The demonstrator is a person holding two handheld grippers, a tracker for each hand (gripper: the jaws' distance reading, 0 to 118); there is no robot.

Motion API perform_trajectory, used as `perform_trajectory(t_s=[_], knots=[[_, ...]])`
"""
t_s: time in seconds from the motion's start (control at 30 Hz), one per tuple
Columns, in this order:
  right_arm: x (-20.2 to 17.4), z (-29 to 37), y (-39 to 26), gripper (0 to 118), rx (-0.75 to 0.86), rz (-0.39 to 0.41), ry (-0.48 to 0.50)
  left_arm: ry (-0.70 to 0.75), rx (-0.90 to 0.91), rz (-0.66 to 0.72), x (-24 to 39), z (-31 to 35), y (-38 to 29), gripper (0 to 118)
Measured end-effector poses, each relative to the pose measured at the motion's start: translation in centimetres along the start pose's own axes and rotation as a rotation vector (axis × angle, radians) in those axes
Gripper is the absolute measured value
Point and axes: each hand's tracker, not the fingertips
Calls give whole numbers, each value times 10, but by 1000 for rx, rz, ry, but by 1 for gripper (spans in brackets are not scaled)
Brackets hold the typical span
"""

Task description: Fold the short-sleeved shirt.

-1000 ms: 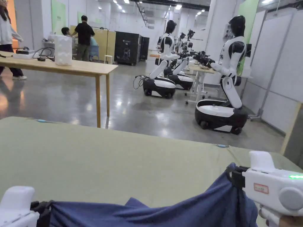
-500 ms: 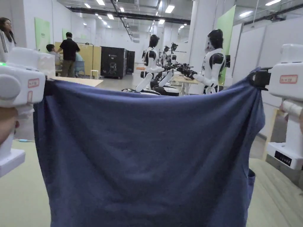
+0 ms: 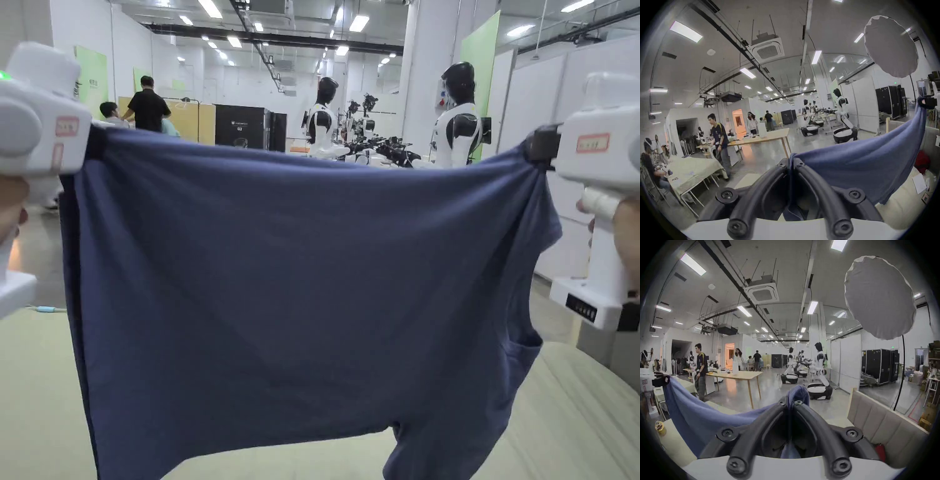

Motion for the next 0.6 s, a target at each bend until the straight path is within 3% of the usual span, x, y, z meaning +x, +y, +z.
perform_trajectory(t_s=[0.27,0.6], knots=[[15,-17,-106,3,-127,-47,-52,-15,-130,24,39,-23,-114,1],[30,126,-183,3,-181,32,38,-145,-230,-2,45,107,-180,1]])
